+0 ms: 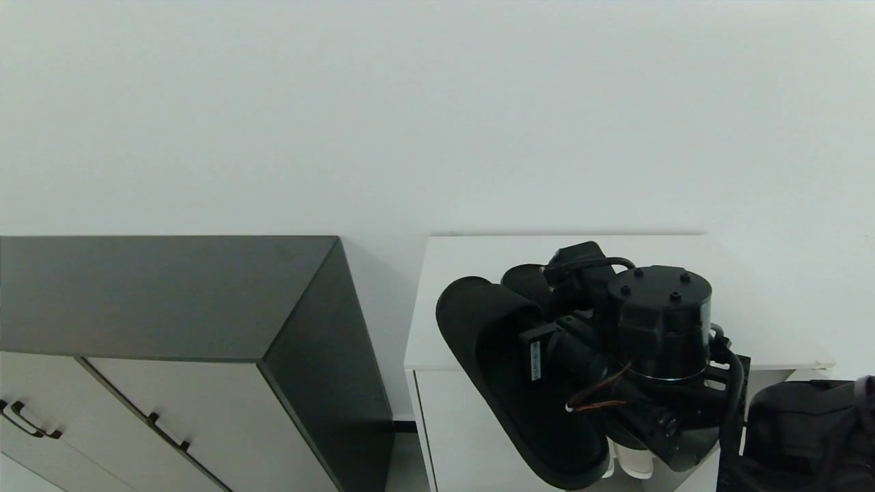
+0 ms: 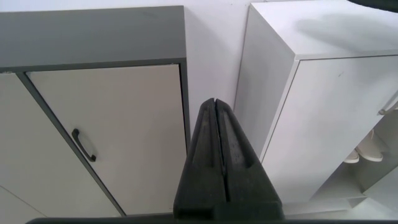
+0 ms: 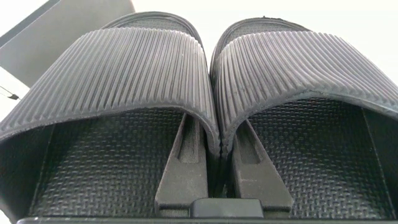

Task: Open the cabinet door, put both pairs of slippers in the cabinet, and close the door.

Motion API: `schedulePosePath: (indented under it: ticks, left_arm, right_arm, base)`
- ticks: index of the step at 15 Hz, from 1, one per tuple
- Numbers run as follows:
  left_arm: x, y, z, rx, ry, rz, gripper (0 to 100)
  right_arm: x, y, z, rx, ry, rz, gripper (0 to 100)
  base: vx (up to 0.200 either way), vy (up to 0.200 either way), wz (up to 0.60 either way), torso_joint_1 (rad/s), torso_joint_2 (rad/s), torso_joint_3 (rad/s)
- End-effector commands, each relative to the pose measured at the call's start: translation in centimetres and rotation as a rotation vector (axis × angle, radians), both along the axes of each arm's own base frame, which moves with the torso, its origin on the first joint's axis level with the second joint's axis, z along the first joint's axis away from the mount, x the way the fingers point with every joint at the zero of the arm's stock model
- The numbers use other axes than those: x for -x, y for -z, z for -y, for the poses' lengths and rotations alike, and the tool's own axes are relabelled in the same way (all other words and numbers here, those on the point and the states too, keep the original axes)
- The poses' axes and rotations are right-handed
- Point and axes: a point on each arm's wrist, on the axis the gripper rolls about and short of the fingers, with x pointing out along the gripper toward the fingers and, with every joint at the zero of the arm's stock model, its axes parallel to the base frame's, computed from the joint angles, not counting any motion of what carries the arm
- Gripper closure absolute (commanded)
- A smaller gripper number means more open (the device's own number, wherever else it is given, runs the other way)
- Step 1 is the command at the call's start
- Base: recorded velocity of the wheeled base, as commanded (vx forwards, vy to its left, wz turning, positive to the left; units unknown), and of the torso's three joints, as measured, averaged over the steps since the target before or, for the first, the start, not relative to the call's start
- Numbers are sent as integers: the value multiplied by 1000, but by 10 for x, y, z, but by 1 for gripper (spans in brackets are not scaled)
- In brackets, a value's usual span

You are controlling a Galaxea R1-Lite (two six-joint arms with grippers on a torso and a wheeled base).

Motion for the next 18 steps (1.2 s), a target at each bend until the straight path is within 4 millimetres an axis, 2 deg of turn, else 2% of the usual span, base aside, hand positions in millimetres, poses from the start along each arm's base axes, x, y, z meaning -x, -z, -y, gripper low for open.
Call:
schedulePosePath:
  ticks: [1, 13, 18]
  left_arm:
    - [0, 0, 0, 0, 0, 0, 100]
    - [0, 0, 0, 0, 0, 0, 100]
    - [0, 0, 0, 0, 1, 0, 100]
  right_arm:
    - [0, 2, -1, 5, -1, -4, 100]
    - [-7, 10, -1, 24, 22, -18, 100]
    - [-8, 11, -1, 23, 25, -20, 100]
  base:
    - [-200, 0, 0, 12, -2, 2]
    - [-200, 0, 0, -1, 3, 2]
    - [0, 0, 0, 0, 0, 0]
